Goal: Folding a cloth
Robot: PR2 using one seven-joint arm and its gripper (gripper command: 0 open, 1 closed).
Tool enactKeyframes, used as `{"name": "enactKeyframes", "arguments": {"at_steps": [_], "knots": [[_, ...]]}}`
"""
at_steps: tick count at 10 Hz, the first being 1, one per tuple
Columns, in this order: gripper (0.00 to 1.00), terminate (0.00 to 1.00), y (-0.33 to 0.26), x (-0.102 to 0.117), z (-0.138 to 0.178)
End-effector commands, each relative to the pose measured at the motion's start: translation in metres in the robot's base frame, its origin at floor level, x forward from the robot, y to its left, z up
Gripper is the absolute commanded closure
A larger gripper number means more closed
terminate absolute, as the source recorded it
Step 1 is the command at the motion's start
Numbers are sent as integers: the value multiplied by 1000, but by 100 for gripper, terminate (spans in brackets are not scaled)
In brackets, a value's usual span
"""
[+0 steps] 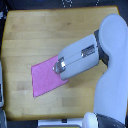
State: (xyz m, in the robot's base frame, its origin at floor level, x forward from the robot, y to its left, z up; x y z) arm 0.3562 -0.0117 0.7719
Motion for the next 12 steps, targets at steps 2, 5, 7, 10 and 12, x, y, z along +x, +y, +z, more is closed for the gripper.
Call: {"name": "enactKeyframes", "arguments": {"at_steps": [2, 5, 7, 10, 12], "knots": [[0, 0, 0, 30, -55], [0, 0, 3, 34, -67], [0, 0, 6, 28, -65], [100, 0, 15, 22, -59], [100, 0, 12, 17, -55]]}}
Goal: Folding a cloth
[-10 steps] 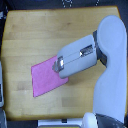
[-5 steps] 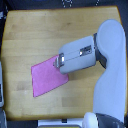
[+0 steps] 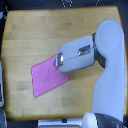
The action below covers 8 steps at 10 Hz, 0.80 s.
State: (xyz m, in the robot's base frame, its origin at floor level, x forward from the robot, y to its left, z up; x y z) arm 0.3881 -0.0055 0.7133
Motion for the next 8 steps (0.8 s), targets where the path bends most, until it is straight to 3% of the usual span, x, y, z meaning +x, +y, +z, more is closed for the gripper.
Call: {"name": "enactKeyframes", "arguments": {"at_steps": [1, 8], "knots": [[100, 0, 4, -16, 8], [100, 0, -5, -14, 18]]}}
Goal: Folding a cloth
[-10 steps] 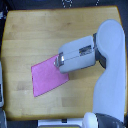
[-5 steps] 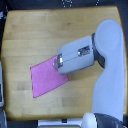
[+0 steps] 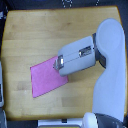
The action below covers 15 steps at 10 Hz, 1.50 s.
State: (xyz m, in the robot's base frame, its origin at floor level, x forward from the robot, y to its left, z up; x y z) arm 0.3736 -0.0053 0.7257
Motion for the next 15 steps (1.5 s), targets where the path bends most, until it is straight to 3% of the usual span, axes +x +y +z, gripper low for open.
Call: {"name": "enactKeyframes", "arguments": {"at_steps": [1, 10, 15], "knots": [[100, 0, -6, -1, 4], [100, 0, -15, 2, 8], [100, 0, -15, 11, 27]]}}
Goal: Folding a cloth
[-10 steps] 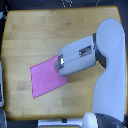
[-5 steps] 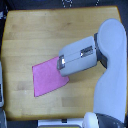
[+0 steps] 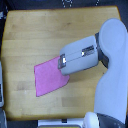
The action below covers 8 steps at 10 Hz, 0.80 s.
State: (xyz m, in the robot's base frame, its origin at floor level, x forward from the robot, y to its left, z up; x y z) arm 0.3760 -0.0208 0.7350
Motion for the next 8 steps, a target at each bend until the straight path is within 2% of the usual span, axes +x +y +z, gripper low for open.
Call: {"name": "enactKeyframes", "arguments": {"at_steps": [1, 4, 8], "knots": [[100, 0, 8, 11, 27], [100, 0, 33, -7, 47], [100, 0, 90, -52, 61]]}}
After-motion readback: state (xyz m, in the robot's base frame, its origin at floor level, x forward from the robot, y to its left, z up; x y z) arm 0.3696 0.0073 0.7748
